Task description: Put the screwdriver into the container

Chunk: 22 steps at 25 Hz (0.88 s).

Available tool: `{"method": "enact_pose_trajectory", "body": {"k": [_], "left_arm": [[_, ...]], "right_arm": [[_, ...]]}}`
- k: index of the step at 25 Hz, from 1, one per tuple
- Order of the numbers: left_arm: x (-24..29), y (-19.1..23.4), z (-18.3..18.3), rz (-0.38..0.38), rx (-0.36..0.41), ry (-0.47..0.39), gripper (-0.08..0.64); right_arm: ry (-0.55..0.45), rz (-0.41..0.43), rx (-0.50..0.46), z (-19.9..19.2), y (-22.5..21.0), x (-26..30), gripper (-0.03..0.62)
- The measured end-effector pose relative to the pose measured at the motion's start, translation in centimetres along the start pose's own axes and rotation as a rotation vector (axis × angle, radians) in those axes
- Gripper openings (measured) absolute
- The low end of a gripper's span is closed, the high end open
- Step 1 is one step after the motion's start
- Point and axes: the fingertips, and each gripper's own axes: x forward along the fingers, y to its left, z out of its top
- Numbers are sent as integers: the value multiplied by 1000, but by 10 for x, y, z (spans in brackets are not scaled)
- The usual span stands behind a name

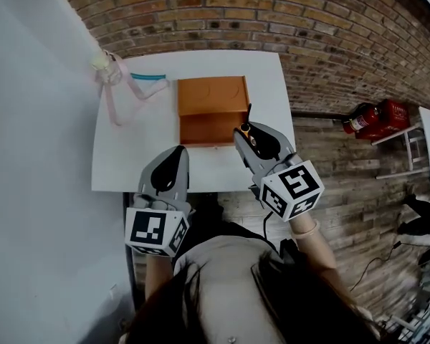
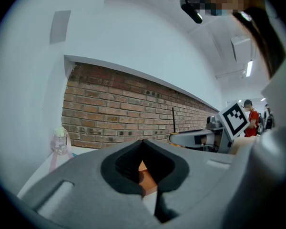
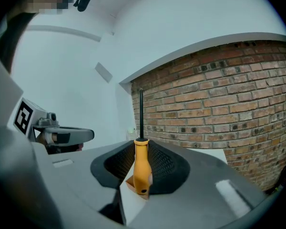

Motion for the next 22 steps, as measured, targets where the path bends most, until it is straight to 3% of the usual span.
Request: {"method": "enact_pose_trajectory", "body": {"k": [6,22], "left_arm": [[9,20,-1,18,-13,7,0],[22,72,-8,86,-50,33,0]], "right_arm": [[74,5,-28,-18,-12,30,89],[338,-13,-254,-95,-39,96,89]]}}
